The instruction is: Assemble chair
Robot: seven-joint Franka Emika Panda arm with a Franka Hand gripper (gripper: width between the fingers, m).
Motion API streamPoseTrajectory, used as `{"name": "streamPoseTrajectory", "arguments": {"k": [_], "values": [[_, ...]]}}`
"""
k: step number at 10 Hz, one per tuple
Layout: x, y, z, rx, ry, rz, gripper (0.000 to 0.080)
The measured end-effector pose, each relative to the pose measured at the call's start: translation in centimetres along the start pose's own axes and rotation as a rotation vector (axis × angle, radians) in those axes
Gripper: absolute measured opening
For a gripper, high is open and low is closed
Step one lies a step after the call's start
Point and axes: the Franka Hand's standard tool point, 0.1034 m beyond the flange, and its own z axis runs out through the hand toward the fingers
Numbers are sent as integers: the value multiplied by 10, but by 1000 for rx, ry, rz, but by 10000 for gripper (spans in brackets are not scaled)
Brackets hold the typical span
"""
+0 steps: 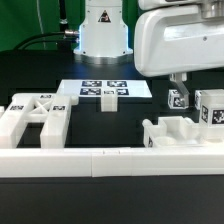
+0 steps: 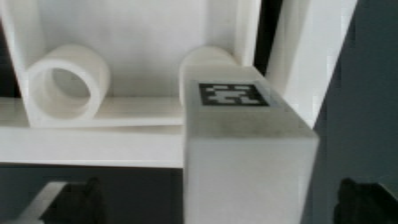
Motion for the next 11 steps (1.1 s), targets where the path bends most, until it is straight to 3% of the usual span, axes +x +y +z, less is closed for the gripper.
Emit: {"name": "streamPoseTrajectory", "arguments": {"k": [1, 3, 4, 5, 8, 11], "values": [[0, 0, 0, 0, 0, 0, 649], [-1, 0, 1, 0, -2, -1, 397], [0, 0, 1, 0, -1, -1, 397], [0, 0, 1, 0, -1, -1, 285], [-1, 0, 1, 1, -1, 29, 285], [-1, -12, 2, 5, 4, 348, 285]]}}
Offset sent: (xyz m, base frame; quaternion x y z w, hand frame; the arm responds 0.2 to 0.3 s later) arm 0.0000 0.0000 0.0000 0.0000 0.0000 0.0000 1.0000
